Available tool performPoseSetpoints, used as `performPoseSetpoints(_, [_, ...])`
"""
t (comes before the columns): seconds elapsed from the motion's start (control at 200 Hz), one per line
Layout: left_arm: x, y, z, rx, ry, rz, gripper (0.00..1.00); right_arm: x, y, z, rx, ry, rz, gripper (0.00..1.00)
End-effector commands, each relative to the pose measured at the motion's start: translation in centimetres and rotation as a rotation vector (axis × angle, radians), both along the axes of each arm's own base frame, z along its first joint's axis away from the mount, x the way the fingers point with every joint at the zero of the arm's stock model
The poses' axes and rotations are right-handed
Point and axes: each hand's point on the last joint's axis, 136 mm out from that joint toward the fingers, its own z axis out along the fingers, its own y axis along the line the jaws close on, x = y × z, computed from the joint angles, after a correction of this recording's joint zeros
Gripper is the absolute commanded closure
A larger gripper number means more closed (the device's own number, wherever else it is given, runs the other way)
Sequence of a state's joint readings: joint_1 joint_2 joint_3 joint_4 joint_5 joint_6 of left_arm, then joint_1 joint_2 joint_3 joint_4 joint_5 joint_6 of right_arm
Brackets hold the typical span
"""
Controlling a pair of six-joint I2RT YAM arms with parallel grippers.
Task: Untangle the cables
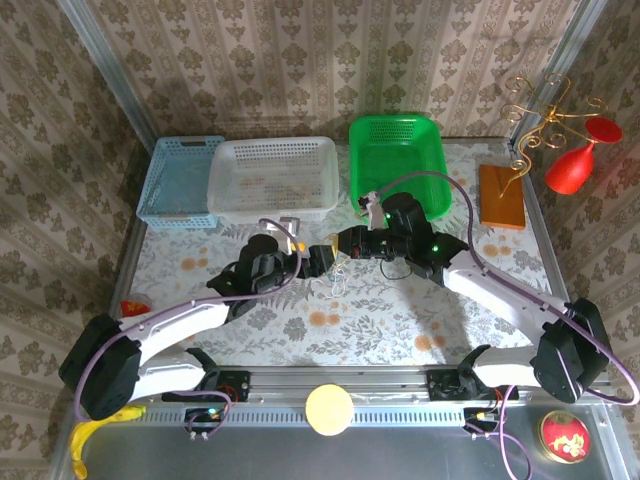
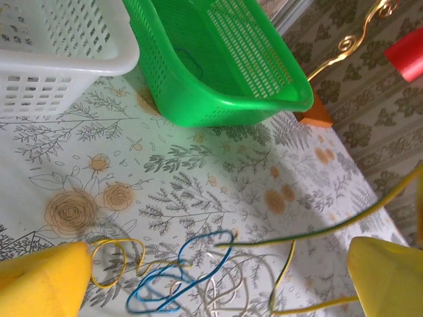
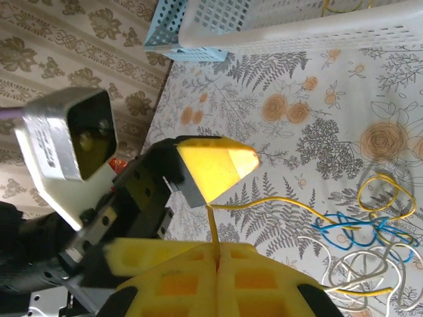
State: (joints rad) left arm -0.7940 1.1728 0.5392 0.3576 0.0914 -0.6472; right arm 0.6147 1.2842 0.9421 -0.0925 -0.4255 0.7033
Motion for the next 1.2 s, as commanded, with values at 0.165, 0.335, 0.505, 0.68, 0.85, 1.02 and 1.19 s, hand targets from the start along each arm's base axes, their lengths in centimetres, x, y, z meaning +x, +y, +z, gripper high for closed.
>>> performPoseSetpoints(0.165, [-1.0,0.4,-0.1,0.026,-0.131,-0.039,0.0,0.5,-0.9,4.6,0.067,-0.089,-0.067,1.0])
performPoseSetpoints(0.335, [-1.4,0.1,1.3,0.011,-0.172,-0.061,0.02,0.6,-1.0,5.1,0.088,-0.092,-0.078,1.0])
performPoseSetpoints(0.505, [-1.5,-0.7,2.6,-0.02,-0.202,-0.089,0.07,0.6,-1.0,5.4,0.092,-0.095,-0.082,1.0])
performPoseSetpoints(0.68, [-1.8,-2.0,3.9,-0.055,-0.227,-0.144,0.09,0.8,-0.9,5.4,0.099,-0.088,-0.082,1.0])
performPoseSetpoints(0.85, [-1.3,-3.5,4.4,-0.065,-0.236,-0.171,0.09,0.8,-0.5,5.3,0.118,-0.073,-0.078,1.0])
performPoseSetpoints(1.02, [-0.3,-5.3,3.1,-0.067,-0.219,-0.196,0.17,0.7,-0.2,6.2,0.167,-0.068,-0.073,1.0])
performPoseSetpoints(1.19, [0.5,-6.8,1.3,-0.076,-0.19,-0.212,0.42,0.4,-0.1,8.3,0.22,-0.084,-0.063,1.0])
